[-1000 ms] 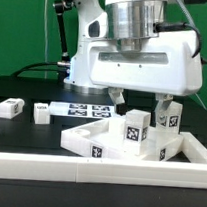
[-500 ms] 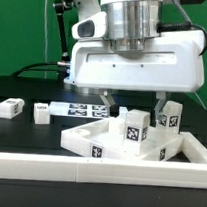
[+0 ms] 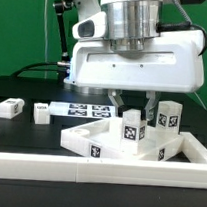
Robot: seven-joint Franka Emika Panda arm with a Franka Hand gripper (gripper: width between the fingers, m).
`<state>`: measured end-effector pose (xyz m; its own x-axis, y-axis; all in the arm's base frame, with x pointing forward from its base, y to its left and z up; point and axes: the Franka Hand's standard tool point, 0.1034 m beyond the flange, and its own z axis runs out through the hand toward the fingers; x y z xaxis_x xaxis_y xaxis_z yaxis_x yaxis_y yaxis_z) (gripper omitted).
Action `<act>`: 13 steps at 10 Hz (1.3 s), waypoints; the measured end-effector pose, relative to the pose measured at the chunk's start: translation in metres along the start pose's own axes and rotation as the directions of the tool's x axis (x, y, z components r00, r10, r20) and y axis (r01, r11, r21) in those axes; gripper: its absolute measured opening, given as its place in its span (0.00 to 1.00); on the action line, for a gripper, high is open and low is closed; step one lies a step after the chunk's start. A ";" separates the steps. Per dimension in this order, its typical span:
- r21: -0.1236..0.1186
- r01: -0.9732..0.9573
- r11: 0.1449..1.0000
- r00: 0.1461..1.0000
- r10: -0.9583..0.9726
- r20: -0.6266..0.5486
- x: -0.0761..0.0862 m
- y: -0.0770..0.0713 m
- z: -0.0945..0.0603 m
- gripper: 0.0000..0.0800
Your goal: Assemble square table
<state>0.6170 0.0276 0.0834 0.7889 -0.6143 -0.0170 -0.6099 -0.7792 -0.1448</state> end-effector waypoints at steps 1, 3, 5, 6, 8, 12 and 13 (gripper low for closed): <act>0.001 -0.093 0.996 0.996 0.093 0.001 0.000 0.000 0.000 0.36; 0.009 -0.260 0.966 0.966 0.260 -0.004 0.000 0.000 0.000 0.36; 0.019 -0.412 0.911 0.911 0.412 -0.014 0.004 0.005 -0.001 0.37; 0.020 -0.496 0.868 0.868 0.497 -0.016 0.006 0.007 -0.001 0.37; 0.034 -0.653 0.757 0.756 0.654 -0.035 0.013 0.015 -0.003 0.37; 0.036 -0.677 0.735 0.734 0.678 -0.037 0.014 0.016 -0.003 0.61; 0.037 -0.667 0.744 0.743 0.668 -0.036 0.013 0.014 -0.004 0.77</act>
Offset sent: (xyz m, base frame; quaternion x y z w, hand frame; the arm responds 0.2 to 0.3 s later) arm -0.0116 0.0028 -0.0066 0.0313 -0.0179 0.2874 0.9571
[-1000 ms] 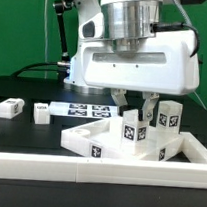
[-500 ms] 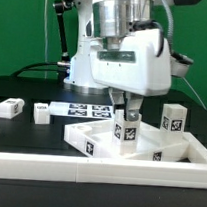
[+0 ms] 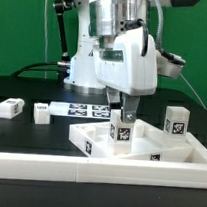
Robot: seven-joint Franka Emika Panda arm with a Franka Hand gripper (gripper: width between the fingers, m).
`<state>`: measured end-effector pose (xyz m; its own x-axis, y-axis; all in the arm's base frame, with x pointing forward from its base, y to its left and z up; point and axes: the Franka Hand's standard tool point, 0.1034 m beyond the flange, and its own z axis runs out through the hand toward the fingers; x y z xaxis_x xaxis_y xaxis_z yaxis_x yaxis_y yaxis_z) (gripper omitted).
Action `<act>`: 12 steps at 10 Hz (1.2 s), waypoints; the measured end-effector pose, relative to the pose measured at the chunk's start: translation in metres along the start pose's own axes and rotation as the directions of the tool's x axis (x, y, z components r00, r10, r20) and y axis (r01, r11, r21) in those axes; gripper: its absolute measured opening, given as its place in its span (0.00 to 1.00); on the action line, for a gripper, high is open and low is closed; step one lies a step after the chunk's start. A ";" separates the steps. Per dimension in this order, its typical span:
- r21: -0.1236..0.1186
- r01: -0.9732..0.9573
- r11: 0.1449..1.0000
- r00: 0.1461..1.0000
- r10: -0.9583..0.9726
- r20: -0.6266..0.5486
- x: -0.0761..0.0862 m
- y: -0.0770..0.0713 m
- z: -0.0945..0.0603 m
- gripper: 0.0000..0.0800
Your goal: Assemble square table
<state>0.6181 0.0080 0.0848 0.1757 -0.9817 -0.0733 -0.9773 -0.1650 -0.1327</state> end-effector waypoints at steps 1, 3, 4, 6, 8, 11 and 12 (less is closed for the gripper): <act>0.004 0.046 0.999 0.999 -0.046 0.000 -0.004 -0.002 -0.006 0.80; 0.008 0.188 0.982 0.982 -0.188 0.009 -0.005 -0.001 -0.022 0.81; 0.006 0.209 0.978 0.978 -0.209 0.013 -0.002 0.008 -0.026 0.81; 0.000 0.199 0.980 0.980 -0.199 0.015 -0.005 0.011 -0.024 0.81; 0.000 0.200 0.980 0.980 -0.200 0.015 -0.004 0.011 -0.023 0.81; -0.006 0.206 0.979 0.978 -0.206 0.021 -0.013 0.011 -0.025 0.81; 0.000 0.233 0.972 0.972 -0.233 0.024 -0.018 0.015 -0.029 0.81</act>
Offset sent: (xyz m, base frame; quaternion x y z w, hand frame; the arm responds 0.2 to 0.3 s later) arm -0.0391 -0.0224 0.0188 -0.0118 -0.0395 -0.1481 0.9881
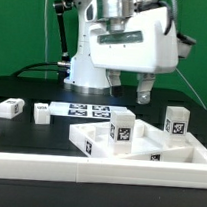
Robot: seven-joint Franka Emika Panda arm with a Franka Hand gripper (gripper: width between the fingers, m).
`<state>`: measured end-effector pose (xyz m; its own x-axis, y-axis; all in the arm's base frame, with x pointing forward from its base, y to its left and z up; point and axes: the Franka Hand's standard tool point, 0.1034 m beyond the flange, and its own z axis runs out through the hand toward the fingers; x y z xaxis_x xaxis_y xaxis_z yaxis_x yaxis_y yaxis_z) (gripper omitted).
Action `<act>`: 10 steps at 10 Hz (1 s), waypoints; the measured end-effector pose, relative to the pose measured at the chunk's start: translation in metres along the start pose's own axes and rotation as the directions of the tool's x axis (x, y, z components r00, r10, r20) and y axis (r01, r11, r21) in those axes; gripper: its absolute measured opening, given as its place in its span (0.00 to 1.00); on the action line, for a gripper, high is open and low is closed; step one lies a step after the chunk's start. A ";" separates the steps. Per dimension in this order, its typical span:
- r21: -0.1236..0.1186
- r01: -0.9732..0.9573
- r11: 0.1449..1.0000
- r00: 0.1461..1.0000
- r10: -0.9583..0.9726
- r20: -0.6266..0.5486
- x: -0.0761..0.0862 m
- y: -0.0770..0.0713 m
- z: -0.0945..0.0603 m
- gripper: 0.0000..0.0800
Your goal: Assemble square table
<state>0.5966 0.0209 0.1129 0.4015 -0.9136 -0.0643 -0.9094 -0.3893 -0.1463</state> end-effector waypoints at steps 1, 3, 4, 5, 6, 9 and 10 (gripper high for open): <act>0.004 0.031 1.000 1.000 -0.031 -0.002 0.000 0.010 -0.003 0.81; -0.006 0.052 0.999 0.999 -0.052 0.004 -0.003 0.027 -0.004 0.81; -0.014 0.070 0.997 0.998 -0.070 -0.001 -0.004 0.036 0.002 0.81; -0.022 0.068 0.997 0.998 -0.068 -0.008 -0.003 0.042 0.009 0.81; -0.024 0.068 0.997 0.998 -0.069 -0.006 -0.003 0.042 0.010 0.81; -0.026 0.068 0.997 0.998 -0.068 -0.006 -0.003 0.043 0.011 0.81; -0.024 0.069 0.997 0.998 -0.070 -0.011 -0.004 0.044 0.013 0.81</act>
Offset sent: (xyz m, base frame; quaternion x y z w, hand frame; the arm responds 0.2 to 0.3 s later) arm -0.0328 -0.0076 -0.0173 -0.0128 0.0178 -0.0631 0.9978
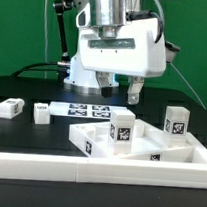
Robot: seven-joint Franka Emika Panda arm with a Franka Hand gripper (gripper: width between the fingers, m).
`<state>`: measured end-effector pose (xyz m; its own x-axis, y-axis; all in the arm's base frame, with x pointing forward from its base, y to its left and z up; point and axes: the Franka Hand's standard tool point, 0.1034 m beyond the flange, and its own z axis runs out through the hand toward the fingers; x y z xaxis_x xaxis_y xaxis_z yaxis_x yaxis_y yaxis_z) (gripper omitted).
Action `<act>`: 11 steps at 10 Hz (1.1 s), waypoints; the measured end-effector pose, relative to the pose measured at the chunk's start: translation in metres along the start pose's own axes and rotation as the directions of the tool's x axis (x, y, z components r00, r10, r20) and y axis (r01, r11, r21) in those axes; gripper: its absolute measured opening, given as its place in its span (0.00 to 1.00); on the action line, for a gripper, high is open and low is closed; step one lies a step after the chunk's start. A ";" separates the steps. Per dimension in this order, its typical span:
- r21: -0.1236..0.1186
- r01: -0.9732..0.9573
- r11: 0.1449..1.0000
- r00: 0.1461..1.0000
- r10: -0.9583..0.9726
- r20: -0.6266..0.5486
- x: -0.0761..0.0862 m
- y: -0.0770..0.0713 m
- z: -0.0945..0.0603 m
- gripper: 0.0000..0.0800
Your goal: Assemble square table
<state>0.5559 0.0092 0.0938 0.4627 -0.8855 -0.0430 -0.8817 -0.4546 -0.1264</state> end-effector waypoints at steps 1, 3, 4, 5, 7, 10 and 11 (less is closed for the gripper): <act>0.005 0.008 1.000 1.000 -0.008 -0.028 -0.008 0.011 0.010 0.81; -0.035 0.014 0.999 1.000 -0.014 -0.014 -0.021 0.033 0.025 0.81; -0.045 0.018 0.999 1.000 -0.019 -0.022 -0.023 0.038 0.034 0.81; -0.060 0.023 0.998 0.999 -0.024 -0.025 -0.024 0.045 0.043 0.81; -0.077 0.031 0.997 0.999 -0.034 -0.035 -0.020 0.054 0.055 0.81; -0.091 0.034 0.995 0.999 -0.037 -0.037 -0.019 0.059 0.063 0.81; -0.093 0.038 0.995 0.998 -0.042 -0.039 -0.018 0.061 0.065 0.81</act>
Offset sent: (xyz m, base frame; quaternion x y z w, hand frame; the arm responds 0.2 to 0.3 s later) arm -0.0311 0.0044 -0.0314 -0.0231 0.0206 0.0049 0.9995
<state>0.5002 0.0036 0.0228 0.4952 -0.8688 0.0009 -0.8682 -0.4949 -0.0347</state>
